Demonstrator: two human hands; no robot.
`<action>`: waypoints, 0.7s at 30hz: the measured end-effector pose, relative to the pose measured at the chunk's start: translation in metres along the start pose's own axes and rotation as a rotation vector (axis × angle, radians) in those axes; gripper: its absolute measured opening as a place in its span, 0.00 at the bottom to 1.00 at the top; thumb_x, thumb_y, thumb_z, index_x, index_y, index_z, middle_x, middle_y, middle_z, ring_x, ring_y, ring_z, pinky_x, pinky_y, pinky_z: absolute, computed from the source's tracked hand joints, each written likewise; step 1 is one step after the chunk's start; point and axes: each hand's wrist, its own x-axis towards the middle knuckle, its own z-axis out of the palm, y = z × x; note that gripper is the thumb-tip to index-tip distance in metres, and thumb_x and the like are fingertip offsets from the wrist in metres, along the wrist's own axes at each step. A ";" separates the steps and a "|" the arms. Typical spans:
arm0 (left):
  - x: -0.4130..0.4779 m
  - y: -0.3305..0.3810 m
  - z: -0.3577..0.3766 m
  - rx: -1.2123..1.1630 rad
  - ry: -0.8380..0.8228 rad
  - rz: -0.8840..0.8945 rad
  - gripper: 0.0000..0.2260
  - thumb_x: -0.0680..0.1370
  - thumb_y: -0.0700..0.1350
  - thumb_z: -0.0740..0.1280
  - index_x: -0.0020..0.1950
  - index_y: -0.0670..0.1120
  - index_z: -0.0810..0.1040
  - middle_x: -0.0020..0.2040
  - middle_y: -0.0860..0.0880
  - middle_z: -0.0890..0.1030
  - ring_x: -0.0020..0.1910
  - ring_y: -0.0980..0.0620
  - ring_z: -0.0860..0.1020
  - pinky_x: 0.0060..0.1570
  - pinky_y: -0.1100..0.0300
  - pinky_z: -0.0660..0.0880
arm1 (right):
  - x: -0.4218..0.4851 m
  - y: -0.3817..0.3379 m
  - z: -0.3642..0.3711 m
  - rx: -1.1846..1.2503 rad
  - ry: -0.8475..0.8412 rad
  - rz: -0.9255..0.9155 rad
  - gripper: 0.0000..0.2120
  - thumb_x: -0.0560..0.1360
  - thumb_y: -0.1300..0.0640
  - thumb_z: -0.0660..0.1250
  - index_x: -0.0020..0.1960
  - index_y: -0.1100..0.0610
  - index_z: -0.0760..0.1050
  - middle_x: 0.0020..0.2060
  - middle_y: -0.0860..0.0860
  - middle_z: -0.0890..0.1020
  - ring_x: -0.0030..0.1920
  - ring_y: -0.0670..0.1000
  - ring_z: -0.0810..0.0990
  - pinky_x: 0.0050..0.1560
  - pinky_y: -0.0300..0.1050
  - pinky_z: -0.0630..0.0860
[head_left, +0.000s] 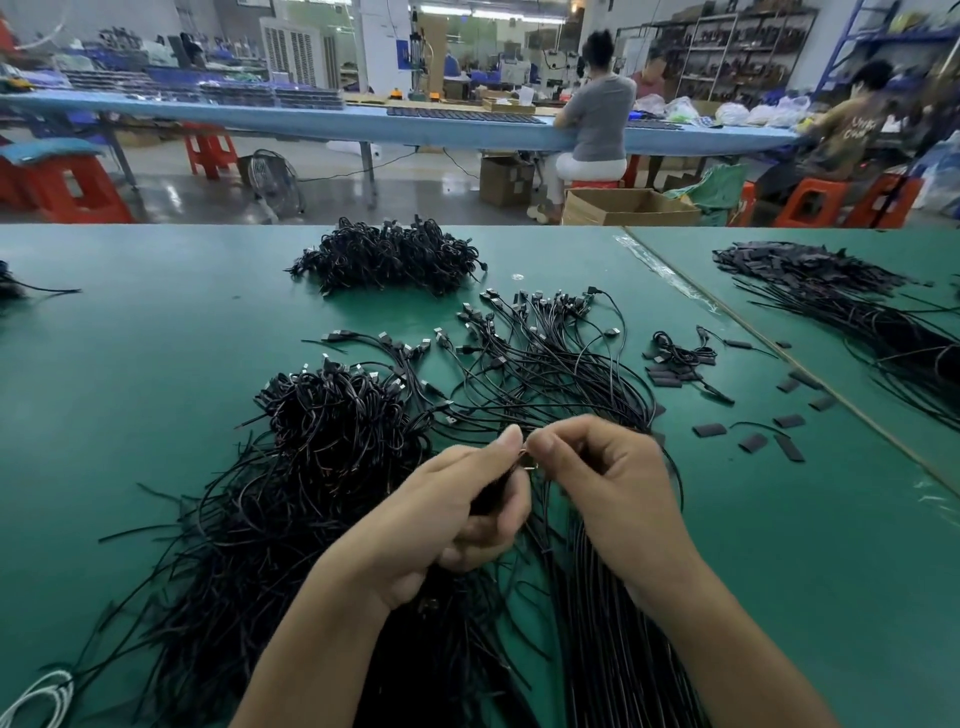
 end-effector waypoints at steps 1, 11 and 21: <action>0.000 0.001 -0.001 -0.081 -0.010 0.019 0.25 0.82 0.60 0.57 0.32 0.46 0.75 0.23 0.54 0.63 0.19 0.59 0.61 0.20 0.68 0.56 | -0.002 0.003 0.003 0.012 -0.008 0.039 0.10 0.73 0.45 0.68 0.41 0.50 0.82 0.28 0.46 0.77 0.29 0.44 0.69 0.29 0.38 0.68; 0.017 -0.012 -0.003 -0.308 0.386 0.320 0.19 0.79 0.51 0.60 0.58 0.40 0.83 0.53 0.42 0.85 0.54 0.45 0.84 0.49 0.61 0.80 | -0.022 0.005 0.014 -0.594 -0.424 -0.003 0.11 0.82 0.47 0.60 0.46 0.49 0.76 0.37 0.41 0.78 0.36 0.44 0.76 0.38 0.44 0.74; 0.012 -0.010 0.003 0.302 0.280 -0.016 0.26 0.85 0.53 0.56 0.32 0.41 0.79 0.28 0.47 0.80 0.26 0.50 0.78 0.28 0.60 0.73 | -0.008 -0.014 -0.005 -0.536 -0.149 -0.200 0.12 0.70 0.39 0.69 0.42 0.47 0.82 0.37 0.42 0.78 0.41 0.45 0.79 0.40 0.38 0.74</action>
